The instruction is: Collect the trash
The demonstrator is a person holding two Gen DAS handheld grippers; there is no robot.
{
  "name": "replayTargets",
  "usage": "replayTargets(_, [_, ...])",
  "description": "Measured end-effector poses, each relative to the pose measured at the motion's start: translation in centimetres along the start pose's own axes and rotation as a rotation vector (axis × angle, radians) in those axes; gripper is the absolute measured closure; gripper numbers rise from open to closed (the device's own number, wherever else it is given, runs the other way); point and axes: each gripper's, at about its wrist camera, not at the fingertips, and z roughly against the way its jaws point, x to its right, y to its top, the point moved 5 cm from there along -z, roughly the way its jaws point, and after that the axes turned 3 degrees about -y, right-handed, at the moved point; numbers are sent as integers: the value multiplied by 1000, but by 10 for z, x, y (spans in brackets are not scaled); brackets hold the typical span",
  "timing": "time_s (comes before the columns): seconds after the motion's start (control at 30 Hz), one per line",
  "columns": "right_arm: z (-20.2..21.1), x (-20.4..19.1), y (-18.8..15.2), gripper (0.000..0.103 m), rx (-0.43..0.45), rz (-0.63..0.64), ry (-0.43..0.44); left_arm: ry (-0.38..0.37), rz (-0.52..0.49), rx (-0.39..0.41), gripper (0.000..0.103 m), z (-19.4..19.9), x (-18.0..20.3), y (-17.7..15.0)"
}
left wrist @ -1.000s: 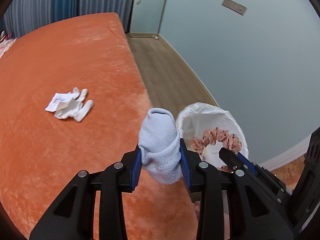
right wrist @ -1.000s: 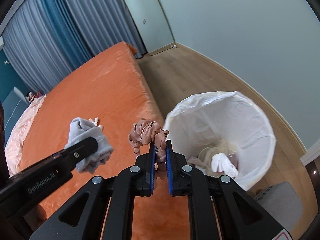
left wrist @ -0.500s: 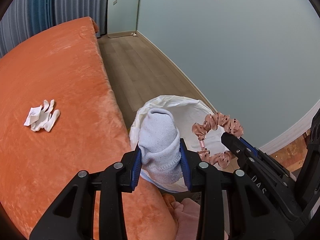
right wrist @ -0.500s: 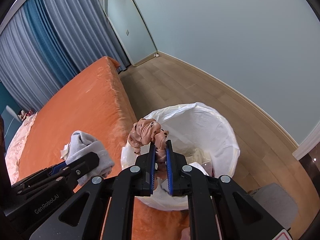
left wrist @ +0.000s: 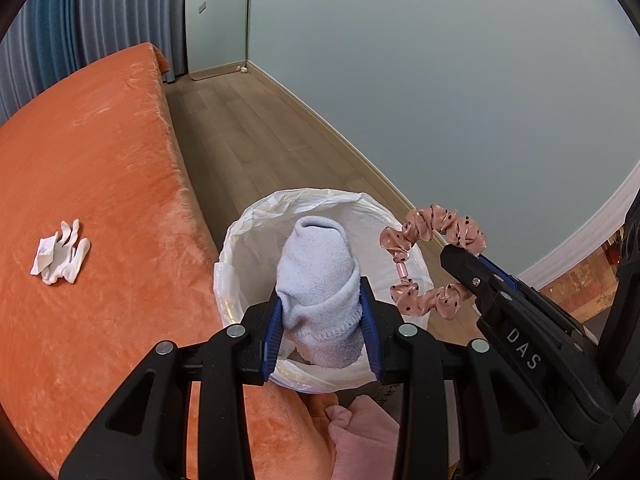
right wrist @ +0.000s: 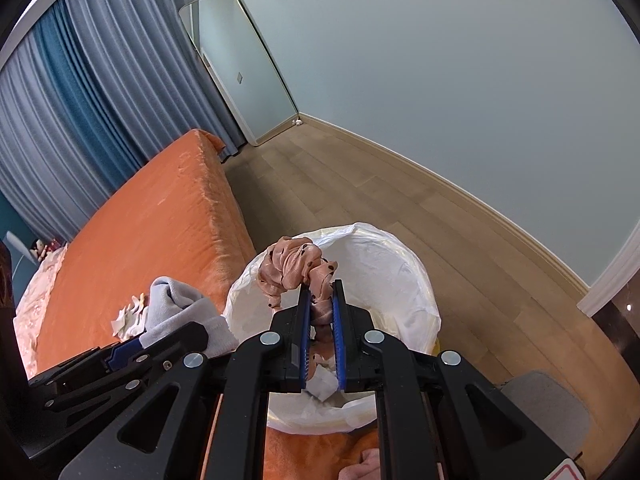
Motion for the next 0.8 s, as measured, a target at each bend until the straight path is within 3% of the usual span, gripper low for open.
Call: replayTargets(0.8, [-2, -4, 3, 93, 1, 11, 2, -2, -11, -6, 68, -5, 2, 3])
